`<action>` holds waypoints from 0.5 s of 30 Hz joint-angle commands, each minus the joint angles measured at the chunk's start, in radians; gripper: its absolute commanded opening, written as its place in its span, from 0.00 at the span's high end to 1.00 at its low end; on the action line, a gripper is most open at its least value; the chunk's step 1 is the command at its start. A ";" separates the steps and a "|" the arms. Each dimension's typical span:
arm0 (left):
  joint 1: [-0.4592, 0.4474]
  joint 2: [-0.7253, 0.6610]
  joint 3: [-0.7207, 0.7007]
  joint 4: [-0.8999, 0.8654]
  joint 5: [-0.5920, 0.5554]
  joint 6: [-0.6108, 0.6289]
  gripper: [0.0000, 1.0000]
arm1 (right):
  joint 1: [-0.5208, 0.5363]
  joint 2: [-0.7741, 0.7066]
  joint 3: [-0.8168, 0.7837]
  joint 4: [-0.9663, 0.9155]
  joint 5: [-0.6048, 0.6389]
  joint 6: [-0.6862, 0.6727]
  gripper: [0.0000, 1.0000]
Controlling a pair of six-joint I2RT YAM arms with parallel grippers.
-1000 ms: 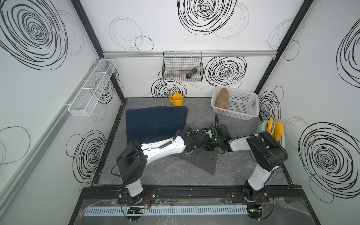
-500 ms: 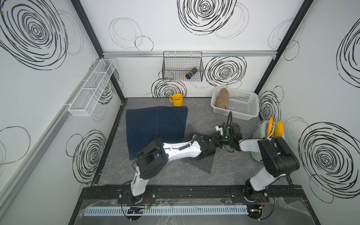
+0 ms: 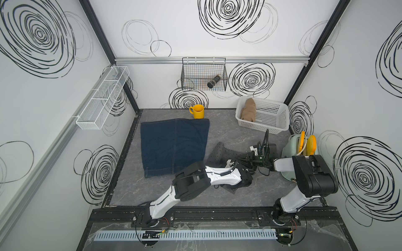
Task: Roll up the skirts
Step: Roll the skirt at the center of the board.
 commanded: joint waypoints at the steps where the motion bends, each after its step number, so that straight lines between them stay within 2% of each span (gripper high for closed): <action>1: -0.014 0.046 0.026 -0.016 -0.004 -0.032 1.00 | -0.010 0.015 -0.010 -0.019 -0.022 -0.043 0.72; 5: -0.015 0.078 0.029 0.024 0.038 -0.002 0.98 | -0.017 0.017 -0.006 -0.028 -0.025 -0.056 0.71; 10: -0.007 0.074 0.023 0.125 0.154 0.045 0.84 | -0.017 0.011 0.026 -0.078 -0.026 -0.098 0.65; 15: 0.009 0.033 -0.023 0.245 0.278 0.075 0.73 | -0.013 -0.042 0.062 -0.158 0.028 -0.149 0.37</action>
